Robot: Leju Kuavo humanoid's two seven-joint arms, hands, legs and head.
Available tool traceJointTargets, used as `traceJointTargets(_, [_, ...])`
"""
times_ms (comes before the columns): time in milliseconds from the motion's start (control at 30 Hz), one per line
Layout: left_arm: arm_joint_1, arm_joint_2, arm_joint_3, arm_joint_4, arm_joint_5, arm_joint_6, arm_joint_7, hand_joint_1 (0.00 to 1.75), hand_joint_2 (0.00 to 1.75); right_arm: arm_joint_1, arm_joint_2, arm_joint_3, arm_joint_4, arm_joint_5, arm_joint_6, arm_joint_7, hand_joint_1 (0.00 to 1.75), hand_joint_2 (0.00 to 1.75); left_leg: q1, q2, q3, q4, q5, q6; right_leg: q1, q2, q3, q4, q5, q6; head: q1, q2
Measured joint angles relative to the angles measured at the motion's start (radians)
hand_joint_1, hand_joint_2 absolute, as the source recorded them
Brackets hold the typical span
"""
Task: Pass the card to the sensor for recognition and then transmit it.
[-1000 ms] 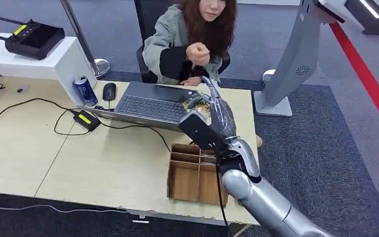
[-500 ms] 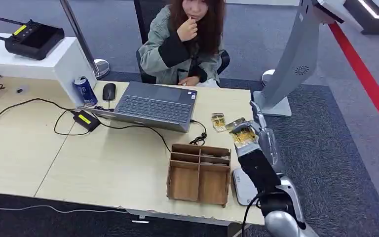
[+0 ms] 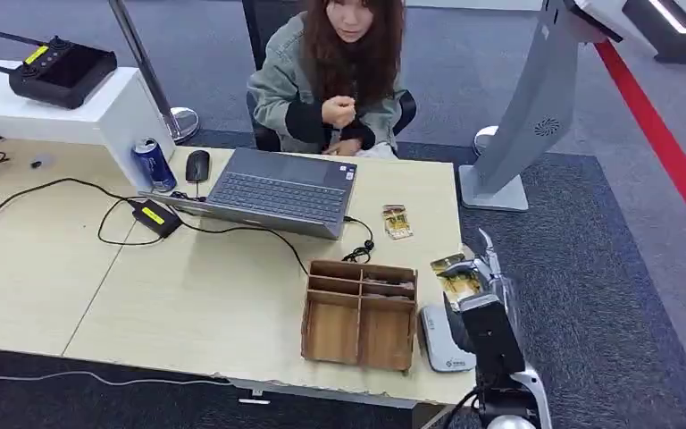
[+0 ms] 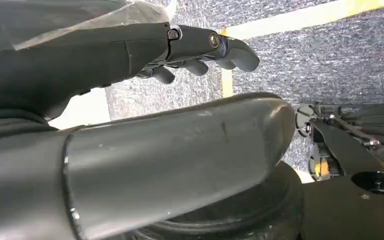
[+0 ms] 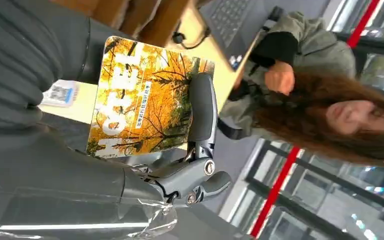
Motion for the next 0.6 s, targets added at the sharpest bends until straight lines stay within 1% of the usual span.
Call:
traceJointTargets(133, [-0.001,-0.001,0.000,0.000,0.004,0.000,0.000,0.00,0.00,0.015,0.000,0.006,0.055,-0.024,-0.027,-0.001,1.75,1.75,0.000,0.000,0.000,0.000,0.000,0.000,0.000,0.000,0.000,0.000,0.000,0.000,0.000,0.000])
traceJointTargets(367, [-0.002,-0.001,0.003,0.000,0.014,0.000,0.001,0.00,0.00,0.025,0.008,0.022,0.161,-0.092,-0.052,-0.035,1.75,1.75,0.000,0.000,0.000,0.000,0.000,0.000,0.000,0.000,0.000,0.000,0.000,0.000,0.000,0.000])
traceJointTargets(600, [-0.003,-0.001,0.007,0.000,0.014,0.003,0.003,0.00,0.00,0.024,0.011,0.032,0.212,-0.113,-0.075,-0.040,1.75,1.75,0.000,0.000,0.000,0.000,0.000,0.000,0.000,0.000,0.000,0.000,0.000,0.000,0.000,0.000])
